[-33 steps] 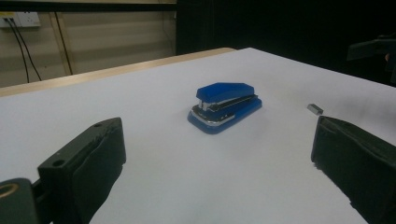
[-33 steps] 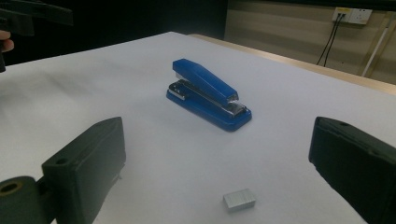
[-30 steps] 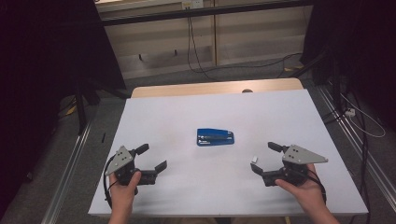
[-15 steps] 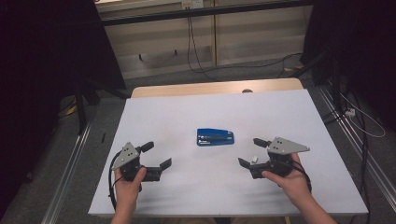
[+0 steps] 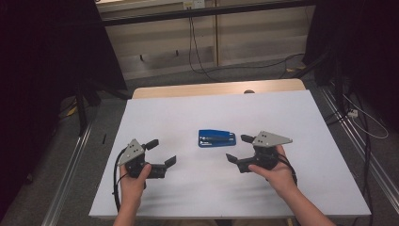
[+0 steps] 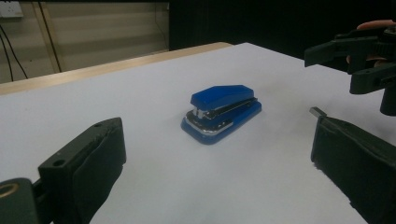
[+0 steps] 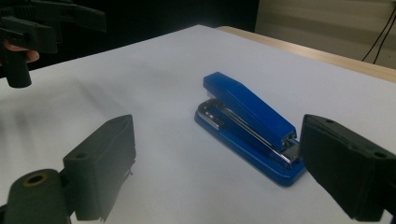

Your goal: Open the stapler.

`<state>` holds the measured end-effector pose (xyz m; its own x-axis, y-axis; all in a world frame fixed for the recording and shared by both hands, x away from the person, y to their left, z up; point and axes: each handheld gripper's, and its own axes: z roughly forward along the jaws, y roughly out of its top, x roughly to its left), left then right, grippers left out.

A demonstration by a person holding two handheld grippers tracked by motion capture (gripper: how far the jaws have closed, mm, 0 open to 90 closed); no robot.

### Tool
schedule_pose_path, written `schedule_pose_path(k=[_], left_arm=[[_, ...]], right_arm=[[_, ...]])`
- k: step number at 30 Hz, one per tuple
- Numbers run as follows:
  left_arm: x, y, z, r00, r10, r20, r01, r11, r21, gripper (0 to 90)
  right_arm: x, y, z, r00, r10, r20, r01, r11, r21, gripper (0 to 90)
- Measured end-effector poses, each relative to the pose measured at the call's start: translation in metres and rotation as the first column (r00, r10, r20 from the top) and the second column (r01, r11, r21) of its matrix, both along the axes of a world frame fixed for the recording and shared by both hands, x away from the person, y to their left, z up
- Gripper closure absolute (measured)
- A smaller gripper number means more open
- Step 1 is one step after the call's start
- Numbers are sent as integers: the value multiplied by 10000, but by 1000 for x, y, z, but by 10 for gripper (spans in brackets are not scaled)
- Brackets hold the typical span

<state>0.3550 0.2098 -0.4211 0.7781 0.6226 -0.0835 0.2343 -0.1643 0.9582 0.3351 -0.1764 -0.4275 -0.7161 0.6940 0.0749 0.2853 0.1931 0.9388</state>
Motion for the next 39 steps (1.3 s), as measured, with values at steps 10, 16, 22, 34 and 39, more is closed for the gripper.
schedule_pose_path(k=[10,16,22,34,39], left_arm=[[10,-13,1,9998,-202,-95,202,9998,14,38],[18,-18,2,9994,-278,-229,276,9996,-79,38],[27,-20,-2,9990,-208,-391,216,9996,201,38],[43,-33,-3,9981,-251,-556,250,9997,-32,41],[50,-38,-6,9973,-298,-665,317,9991,281,41]], right_arm=[[15,14,3,9998,191,47,-190,9996,-185,229],[21,19,3,9997,226,-17,-226,9996,-196,346],[29,22,1,9997,148,-181,-153,9994,-296,499],[42,36,-2,9991,387,-150,-398,9957,-831,731],[47,41,-4,9986,510,-168,-526,9924,-1115,797]])
